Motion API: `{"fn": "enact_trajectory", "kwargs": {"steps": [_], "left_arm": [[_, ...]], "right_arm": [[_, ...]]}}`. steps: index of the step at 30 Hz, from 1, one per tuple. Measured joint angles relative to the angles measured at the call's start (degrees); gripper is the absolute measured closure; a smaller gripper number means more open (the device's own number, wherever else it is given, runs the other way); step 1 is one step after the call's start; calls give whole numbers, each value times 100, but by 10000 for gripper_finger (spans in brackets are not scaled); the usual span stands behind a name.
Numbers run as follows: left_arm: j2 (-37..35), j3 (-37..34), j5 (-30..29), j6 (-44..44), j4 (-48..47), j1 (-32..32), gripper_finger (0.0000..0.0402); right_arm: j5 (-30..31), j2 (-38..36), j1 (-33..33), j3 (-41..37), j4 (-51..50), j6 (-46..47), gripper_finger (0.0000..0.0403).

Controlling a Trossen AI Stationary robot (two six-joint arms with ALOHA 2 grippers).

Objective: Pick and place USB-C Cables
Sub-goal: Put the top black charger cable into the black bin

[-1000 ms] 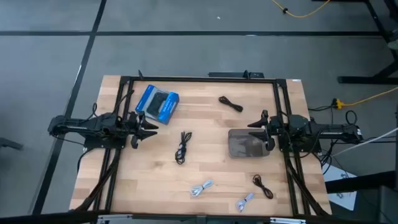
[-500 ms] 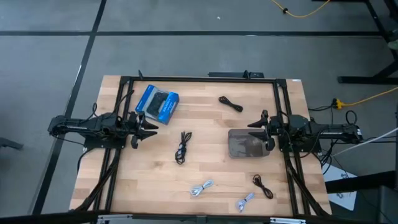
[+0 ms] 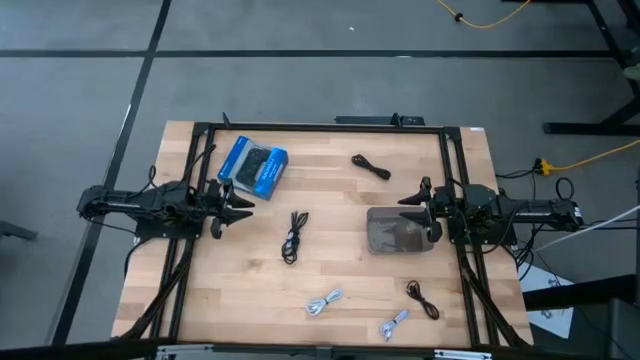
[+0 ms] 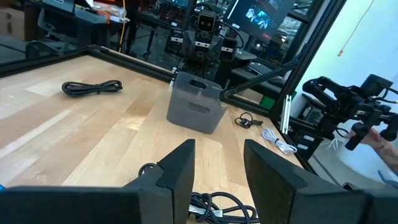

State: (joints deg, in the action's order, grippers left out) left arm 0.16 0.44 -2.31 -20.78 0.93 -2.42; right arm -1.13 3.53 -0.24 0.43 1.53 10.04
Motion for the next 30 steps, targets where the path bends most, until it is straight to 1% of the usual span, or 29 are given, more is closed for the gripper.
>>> {"fn": "enact_trajectory", "kwargs": {"steps": [2, 6, 8, 11, 15, 19, 21, 23, 25, 28, 30], "left_arm": [[-1, -1, -133, 219, 64, 0, 271], [-2, -1, -316, 295, 251, 0, 271], [-1, -1, -320, 413, 417, 2, 271], [0, -3, -329, 620, 671, 2, 271], [-1, -1, -348, 980, 718, 2, 271], [-2, -1, -631, 1221, 729, 4, 271], [-2, -1, -652, 1201, 730, 4, 271], [-2, -1, -614, 1236, 728, 4, 271], [-1, -1, -610, 1281, 729, 4, 271], [-1, -1, -573, 1215, 728, 4, 271], [-2, -1, -567, 1257, 730, 4, 271]], "right_arm": [[2, 2, -2, 0, 136, 105, 226], [12, 0, 0, 0, 562, 731, 226], [182, 1, -2, 0, 865, 665, 226], [1018, -2, -4, 0, 1249, 468, 226], [2197, 5, -4, 0, 1264, 477, 226], [3112, 19, -4, 0, 1284, 498, 226], [3405, 20, -4, 0, 1296, 820, 226], [3553, 24, -4, 0, 1528, 1095, 226], [3558, 22, -4, 0, 1912, 1109, 226], [3543, 24, -4, 0, 2768, 608, 226], [3391, 24, -5, 0, 3358, 120, 226]]}}
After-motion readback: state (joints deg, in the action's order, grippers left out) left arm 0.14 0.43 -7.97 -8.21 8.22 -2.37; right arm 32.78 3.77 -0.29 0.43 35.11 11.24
